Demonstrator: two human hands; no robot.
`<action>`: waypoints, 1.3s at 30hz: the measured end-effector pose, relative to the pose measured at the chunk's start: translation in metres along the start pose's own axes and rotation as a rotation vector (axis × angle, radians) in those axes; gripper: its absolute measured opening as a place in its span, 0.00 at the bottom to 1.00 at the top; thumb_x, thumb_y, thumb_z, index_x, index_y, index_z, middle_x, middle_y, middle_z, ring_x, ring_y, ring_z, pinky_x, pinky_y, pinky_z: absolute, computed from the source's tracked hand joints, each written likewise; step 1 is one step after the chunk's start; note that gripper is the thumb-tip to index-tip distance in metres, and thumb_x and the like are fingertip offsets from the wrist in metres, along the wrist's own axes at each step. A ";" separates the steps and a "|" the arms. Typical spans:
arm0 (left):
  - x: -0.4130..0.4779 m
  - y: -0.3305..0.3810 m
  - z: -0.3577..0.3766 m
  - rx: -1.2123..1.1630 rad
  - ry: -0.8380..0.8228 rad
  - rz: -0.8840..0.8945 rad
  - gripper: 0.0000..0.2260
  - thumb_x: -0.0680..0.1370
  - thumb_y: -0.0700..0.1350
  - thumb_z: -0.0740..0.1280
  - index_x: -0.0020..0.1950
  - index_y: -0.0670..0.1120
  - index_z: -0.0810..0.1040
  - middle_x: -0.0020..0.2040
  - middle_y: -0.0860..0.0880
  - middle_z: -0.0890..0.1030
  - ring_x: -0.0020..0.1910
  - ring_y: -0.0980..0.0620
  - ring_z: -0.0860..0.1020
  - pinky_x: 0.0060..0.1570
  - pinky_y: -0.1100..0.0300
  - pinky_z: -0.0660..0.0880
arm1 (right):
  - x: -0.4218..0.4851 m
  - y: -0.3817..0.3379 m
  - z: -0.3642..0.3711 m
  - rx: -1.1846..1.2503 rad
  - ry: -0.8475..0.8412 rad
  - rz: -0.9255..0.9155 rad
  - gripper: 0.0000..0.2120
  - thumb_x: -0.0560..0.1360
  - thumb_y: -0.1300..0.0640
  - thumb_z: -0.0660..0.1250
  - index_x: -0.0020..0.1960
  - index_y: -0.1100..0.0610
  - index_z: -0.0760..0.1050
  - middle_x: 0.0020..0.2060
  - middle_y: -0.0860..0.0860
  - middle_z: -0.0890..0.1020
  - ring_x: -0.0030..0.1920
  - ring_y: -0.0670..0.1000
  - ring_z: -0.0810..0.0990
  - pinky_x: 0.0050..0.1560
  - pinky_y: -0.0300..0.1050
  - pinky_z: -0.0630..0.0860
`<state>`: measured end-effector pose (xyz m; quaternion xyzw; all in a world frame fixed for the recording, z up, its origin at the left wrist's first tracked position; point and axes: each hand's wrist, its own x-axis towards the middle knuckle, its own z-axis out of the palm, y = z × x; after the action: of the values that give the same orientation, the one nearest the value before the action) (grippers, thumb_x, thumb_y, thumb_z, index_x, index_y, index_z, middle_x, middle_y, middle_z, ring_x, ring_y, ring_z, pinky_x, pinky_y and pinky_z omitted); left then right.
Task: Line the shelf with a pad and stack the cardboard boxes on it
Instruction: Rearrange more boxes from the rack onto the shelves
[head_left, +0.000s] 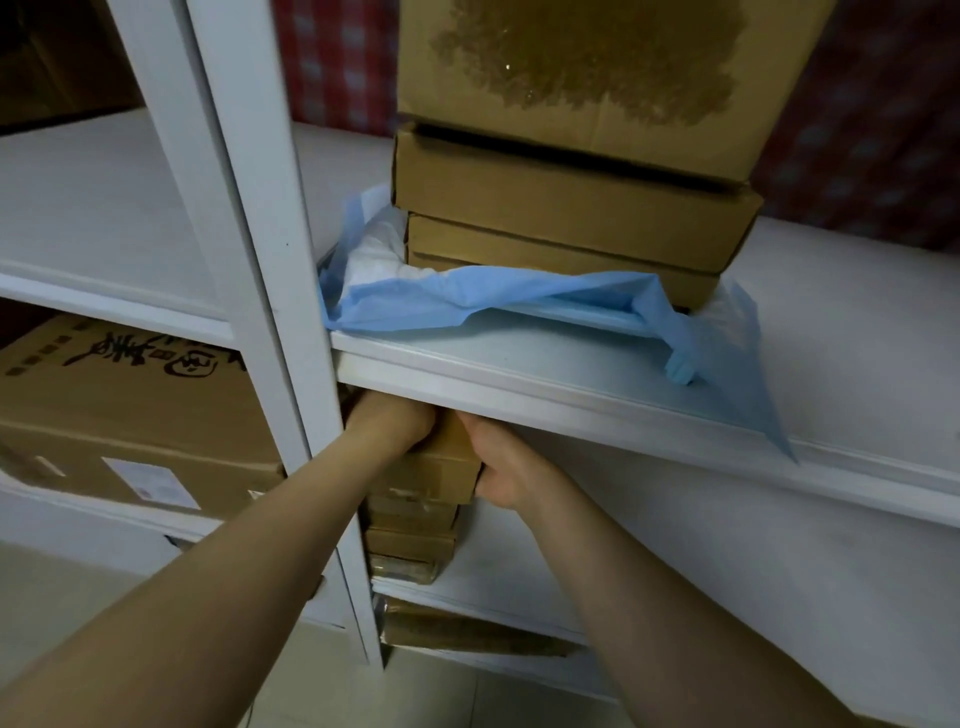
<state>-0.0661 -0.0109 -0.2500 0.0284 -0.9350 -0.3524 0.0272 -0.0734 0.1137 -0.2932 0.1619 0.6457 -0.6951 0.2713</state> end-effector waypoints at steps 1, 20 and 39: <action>0.000 -0.002 0.000 -0.029 0.005 0.023 0.04 0.82 0.50 0.62 0.55 0.52 0.70 0.56 0.46 0.77 0.53 0.47 0.74 0.56 0.54 0.72 | -0.001 0.001 0.000 0.013 -0.005 0.003 0.24 0.72 0.33 0.66 0.59 0.49 0.80 0.53 0.52 0.85 0.55 0.55 0.83 0.60 0.58 0.78; -0.016 0.006 -0.004 0.125 -0.015 -0.078 0.11 0.81 0.41 0.61 0.60 0.40 0.77 0.59 0.40 0.79 0.60 0.39 0.77 0.61 0.46 0.74 | -0.016 -0.005 0.009 -0.080 0.053 0.038 0.22 0.75 0.36 0.64 0.56 0.52 0.80 0.51 0.57 0.85 0.53 0.58 0.82 0.55 0.56 0.80; -0.137 0.147 0.106 -0.060 -0.030 0.580 0.26 0.81 0.57 0.60 0.25 0.50 0.66 0.22 0.53 0.68 0.23 0.55 0.69 0.30 0.56 0.71 | -0.174 0.047 -0.195 0.070 0.299 0.009 0.10 0.81 0.52 0.62 0.54 0.57 0.78 0.50 0.53 0.82 0.54 0.55 0.80 0.62 0.53 0.75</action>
<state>0.0577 0.1785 -0.2368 -0.2461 -0.8935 -0.3578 0.1139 0.0694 0.3341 -0.2532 0.2760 0.6535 -0.6841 0.1695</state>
